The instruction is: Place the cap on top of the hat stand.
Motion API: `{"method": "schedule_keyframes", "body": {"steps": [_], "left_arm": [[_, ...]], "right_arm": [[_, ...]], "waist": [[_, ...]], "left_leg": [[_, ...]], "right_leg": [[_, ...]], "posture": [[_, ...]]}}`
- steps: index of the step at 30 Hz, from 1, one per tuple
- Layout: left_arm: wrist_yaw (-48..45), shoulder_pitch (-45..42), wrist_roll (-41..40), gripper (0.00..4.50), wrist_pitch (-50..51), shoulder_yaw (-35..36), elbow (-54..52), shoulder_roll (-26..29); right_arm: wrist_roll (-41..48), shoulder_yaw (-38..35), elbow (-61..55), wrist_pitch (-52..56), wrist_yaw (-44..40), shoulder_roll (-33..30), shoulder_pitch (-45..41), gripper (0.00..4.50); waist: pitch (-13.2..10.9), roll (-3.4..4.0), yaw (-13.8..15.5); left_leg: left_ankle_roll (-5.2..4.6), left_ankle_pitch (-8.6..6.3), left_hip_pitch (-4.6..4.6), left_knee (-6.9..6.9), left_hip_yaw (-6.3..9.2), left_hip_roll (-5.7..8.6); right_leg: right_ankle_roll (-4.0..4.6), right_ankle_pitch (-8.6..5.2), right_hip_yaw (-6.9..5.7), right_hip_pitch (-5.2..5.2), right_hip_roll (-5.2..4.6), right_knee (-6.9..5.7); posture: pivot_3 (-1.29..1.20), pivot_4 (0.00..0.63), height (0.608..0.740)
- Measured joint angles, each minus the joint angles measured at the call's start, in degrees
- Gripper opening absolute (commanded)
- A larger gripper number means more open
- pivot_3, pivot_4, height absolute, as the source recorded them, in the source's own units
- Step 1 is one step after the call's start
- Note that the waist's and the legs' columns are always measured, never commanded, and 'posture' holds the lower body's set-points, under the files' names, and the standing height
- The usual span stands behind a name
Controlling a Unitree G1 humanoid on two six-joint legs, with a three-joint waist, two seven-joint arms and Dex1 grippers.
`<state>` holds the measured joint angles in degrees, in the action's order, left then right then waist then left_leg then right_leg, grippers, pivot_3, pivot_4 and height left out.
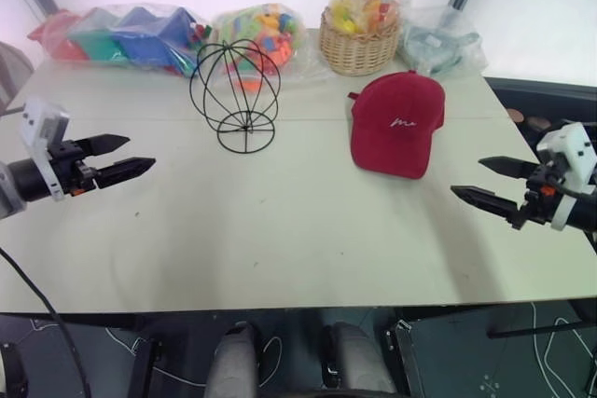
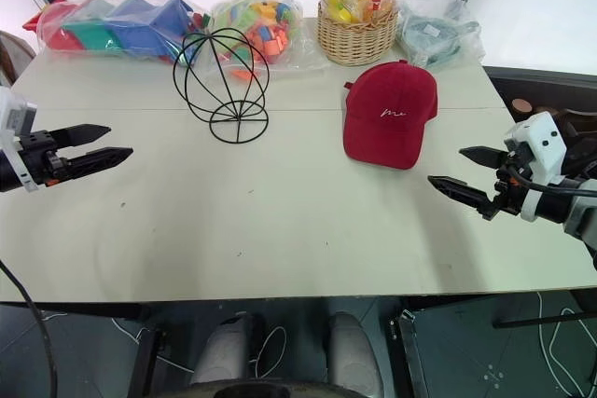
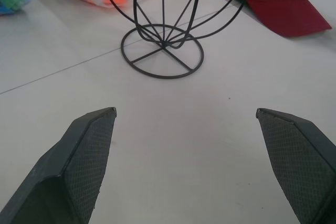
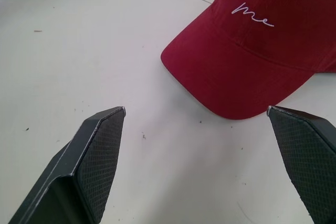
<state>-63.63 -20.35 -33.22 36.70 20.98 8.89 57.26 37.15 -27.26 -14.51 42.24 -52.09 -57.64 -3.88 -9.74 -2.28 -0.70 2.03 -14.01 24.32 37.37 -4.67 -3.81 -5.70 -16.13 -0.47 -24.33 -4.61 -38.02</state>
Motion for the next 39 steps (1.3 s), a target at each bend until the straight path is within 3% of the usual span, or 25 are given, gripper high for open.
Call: {"method": "schedule_keyframes", "body": {"steps": [39], "left_arm": [[-2.19, -2.17, -0.18, 4.50, 0.56, 0.03, 0.16, 0.23]], "right_arm": [[-2.25, 0.13, 0.69, -2.47, 0.21, 0.25, -1.09, 4.43]], "waist": [[0.00, 0.00, 0.00]], "left_leg": [[0.00, 0.00, 0.00, 0.01, 0.00, 0.00]], "right_leg": [[0.00, 0.00, 0.00, 0.00, 0.00, -0.01]], "posture": [[0.00, 0.150, 0.740]]}}
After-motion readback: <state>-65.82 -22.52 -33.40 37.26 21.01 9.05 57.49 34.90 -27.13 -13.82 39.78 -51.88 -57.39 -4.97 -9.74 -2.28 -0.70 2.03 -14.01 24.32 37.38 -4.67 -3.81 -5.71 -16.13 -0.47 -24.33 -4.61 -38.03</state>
